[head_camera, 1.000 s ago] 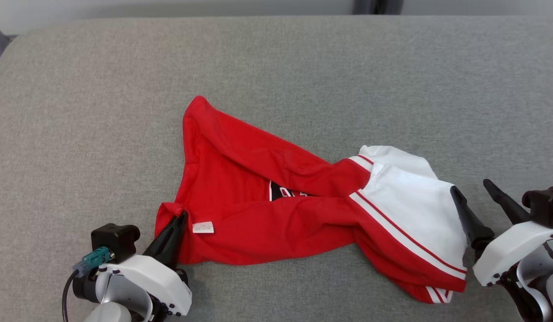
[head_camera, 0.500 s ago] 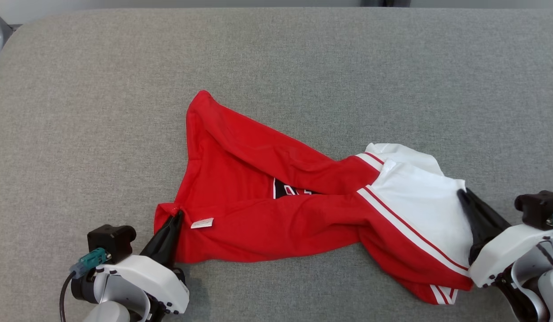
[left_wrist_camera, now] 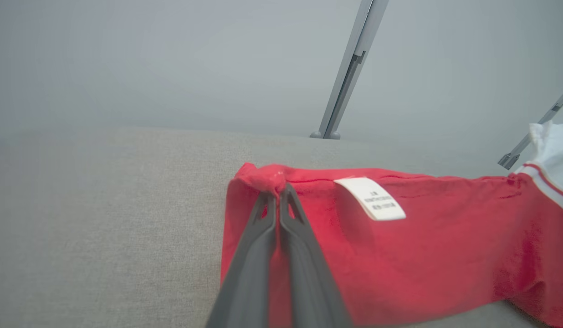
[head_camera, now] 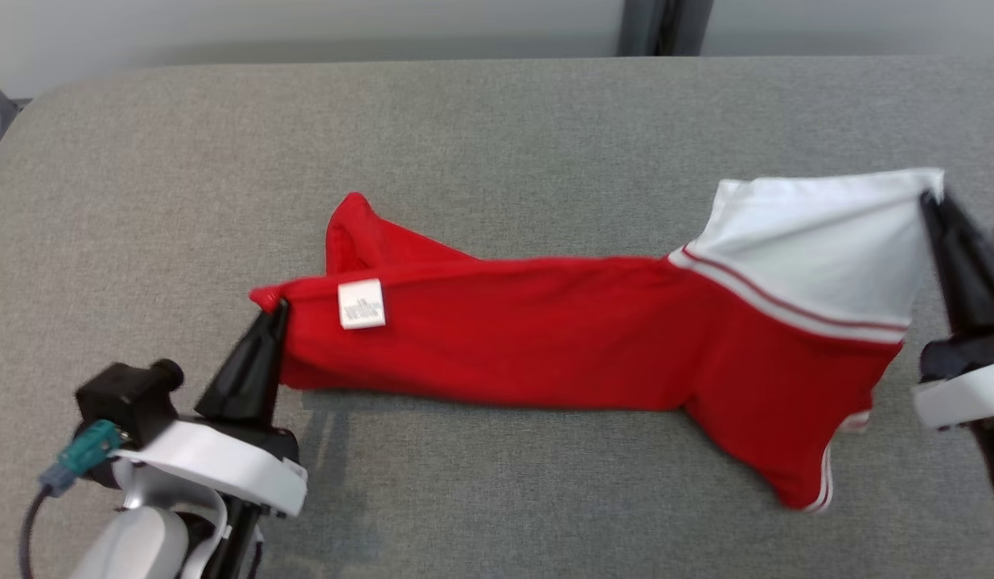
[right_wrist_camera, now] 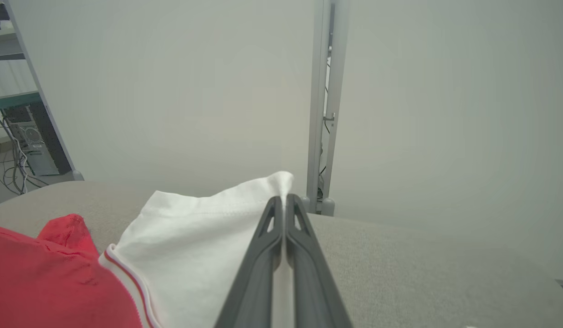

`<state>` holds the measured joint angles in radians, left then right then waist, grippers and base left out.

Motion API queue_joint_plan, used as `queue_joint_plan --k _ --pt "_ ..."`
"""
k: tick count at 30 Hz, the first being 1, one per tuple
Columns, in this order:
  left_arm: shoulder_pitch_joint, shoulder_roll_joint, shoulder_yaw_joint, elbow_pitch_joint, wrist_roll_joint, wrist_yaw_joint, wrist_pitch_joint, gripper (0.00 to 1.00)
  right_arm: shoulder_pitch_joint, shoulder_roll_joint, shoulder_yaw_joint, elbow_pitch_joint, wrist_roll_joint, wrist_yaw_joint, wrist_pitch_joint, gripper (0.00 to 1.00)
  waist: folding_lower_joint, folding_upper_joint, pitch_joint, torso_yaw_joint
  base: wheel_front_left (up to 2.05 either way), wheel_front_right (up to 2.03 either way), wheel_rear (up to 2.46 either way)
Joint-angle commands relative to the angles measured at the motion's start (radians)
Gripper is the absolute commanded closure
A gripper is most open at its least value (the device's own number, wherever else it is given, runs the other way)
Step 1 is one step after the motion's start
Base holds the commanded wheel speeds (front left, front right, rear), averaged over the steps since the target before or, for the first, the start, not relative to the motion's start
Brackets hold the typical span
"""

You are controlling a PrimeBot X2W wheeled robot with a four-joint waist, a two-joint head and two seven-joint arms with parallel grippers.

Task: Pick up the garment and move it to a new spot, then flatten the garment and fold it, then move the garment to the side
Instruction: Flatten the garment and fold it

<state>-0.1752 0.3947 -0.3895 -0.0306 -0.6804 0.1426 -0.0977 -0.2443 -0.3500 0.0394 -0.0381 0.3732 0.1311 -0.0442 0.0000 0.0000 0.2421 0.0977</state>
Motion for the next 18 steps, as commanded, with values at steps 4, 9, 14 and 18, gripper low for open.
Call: queue_joint_plan --k 4,9,14,18 --pt "-0.042 0.037 0.029 -0.090 0.026 0.023 0.002 1.00 -0.051 -0.011 -0.060 -0.101 -0.033 -0.001 0.013 1.00 0.0000 0.0000 -0.030 -0.024 0.00 0.00 0.00" --pt "-0.121 0.082 0.070 -0.214 0.059 0.041 0.013 1.00 -0.137 -0.030 -0.114 -0.218 -0.045 -0.001 0.049 1.00 0.0000 0.0000 -0.054 -0.043 0.00 0.00 0.00" --pt "-0.245 0.124 0.113 -0.316 0.106 0.060 0.035 1.00 -0.235 -0.063 -0.146 -0.315 -0.049 -0.001 0.100 1.00 0.0000 0.0000 -0.077 -0.060 0.00 0.00 0.00" --pt "-0.318 0.151 0.126 -0.370 0.130 0.070 0.072 1.00 -0.298 -0.081 -0.161 -0.363 -0.038 -0.001 0.131 1.00 0.0000 0.0000 -0.098 -0.076 0.00 0.00 0.00"
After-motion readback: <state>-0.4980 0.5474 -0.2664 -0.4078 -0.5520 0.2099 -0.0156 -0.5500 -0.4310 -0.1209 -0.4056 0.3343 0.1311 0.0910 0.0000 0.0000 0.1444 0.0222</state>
